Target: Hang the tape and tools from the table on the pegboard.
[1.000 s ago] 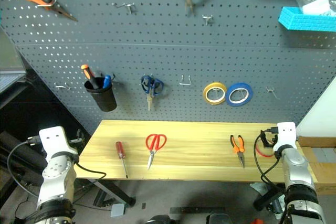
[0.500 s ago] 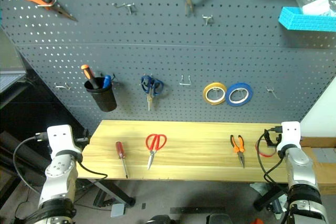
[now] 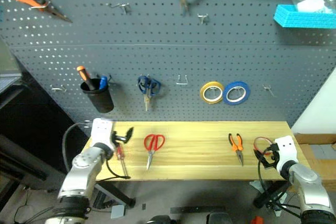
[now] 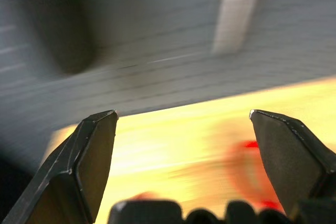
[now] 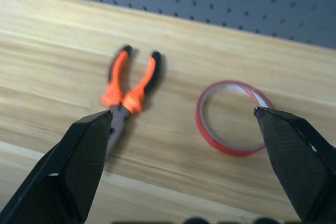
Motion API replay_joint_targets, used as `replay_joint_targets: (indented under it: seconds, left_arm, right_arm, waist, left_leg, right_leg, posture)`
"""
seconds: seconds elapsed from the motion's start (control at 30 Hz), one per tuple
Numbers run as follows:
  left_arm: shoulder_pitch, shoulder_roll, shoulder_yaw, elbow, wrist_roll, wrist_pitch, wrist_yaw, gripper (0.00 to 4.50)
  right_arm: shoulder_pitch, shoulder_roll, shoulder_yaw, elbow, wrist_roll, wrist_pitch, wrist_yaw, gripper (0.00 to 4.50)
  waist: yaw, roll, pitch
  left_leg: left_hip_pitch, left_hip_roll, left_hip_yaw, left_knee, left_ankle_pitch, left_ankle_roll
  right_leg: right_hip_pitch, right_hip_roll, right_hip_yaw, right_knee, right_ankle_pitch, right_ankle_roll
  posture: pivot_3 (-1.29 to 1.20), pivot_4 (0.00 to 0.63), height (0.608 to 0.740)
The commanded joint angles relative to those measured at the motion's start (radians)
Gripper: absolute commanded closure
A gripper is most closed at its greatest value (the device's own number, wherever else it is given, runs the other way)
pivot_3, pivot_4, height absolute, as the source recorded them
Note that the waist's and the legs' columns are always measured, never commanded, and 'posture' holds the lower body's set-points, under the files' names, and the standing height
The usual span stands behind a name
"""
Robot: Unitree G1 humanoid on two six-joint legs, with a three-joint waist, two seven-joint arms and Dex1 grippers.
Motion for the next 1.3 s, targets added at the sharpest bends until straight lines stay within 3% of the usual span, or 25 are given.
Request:
replay_joint_targets:
  seconds: [0.03,0.23,0.37,0.63,0.93,1.07,1.3]
  left_arm:
    - [-0.036,0.029,-0.072,-0.091,0.014,0.007,-0.101,0.18]
    - [-0.087,0.086,-0.202,-0.203,-0.049,0.062,-0.376,0.18]
    - [-0.142,0.103,-0.285,-0.243,-0.037,0.084,-0.487,0.18]
    - [-0.194,0.102,-0.341,-0.295,-0.022,0.095,-0.549,0.18]
    - [-0.191,0.112,-0.355,-0.365,-0.027,0.136,-0.58,0.18]
    - [-0.195,0.109,-0.355,-0.375,-0.028,0.147,-0.586,0.13]
    - [-0.208,0.104,-0.353,-0.372,-0.028,0.146,-0.59,0.13]
  right_arm:
    - [-0.04,-0.009,0.022,-0.083,-0.008,0.059,-0.01,0.0]
    - [-0.202,-0.038,0.084,0.081,-0.069,0.11,0.001,0.0]
    - [-0.401,-0.055,0.144,0.348,-0.126,0.089,0.045,0.0]
    - [-0.681,-0.052,0.228,0.819,-0.232,0.037,0.064,0.0]
    - [-0.761,-0.024,0.286,1.032,-0.31,-0.002,0.125,0.0]
    - [-0.761,-0.017,0.311,1.066,-0.349,-0.026,0.129,0.91]
    - [-0.743,-0.01,0.365,1.077,-0.411,-0.042,0.133,3.38]
  waist:
    - [-0.005,-0.002,0.01]
    - [-0.011,0.002,0.047]
    - [-0.012,0.002,0.071]
    - [-0.019,-0.001,0.101]
    - [-0.014,-0.006,0.131]
    - [-0.011,-0.007,0.138]
    - [0.001,-0.01,0.141]
  left_leg:
    - [0.0,0.001,0.0,0.0,0.0,0.0]
    - [-0.001,0.0,0.004,0.0,0.004,0.007]
    - [-0.004,0.0,0.007,-0.001,0.003,0.009]
    - [-0.013,0.0,0.017,-0.001,0.001,0.012]
    - [-0.014,0.0,0.018,0.0,0.0,0.013]
    - [-0.014,0.0,0.018,0.001,0.0,0.013]
    - [-0.013,0.0,0.017,0.002,0.0,0.013]
  right_leg:
    - [0.0,0.0,0.0,0.0,0.0,0.0]
    - [-0.002,0.0,0.0,0.0,0.0,0.0]
    - [-0.006,0.001,0.001,0.0,0.003,0.005]
    - [-0.014,0.001,0.003,-0.001,0.005,0.001]
    - [-0.014,0.001,0.004,-0.001,0.005,0.002]
    - [-0.015,0.001,0.005,-0.001,0.005,0.003]
    - [-0.014,0.001,0.006,-0.001,0.004,0.006]
  posture:
    - [-0.2,0.078,0.74]
    - [-0.23,0.125,0.74]
    - [-0.23,0.152,0.74]
    - [-0.18,0.187,0.74]
    - [-0.13,0.214,0.74]
    - [-0.12,0.216,0.74]
    - [-0.13,0.204,0.74]
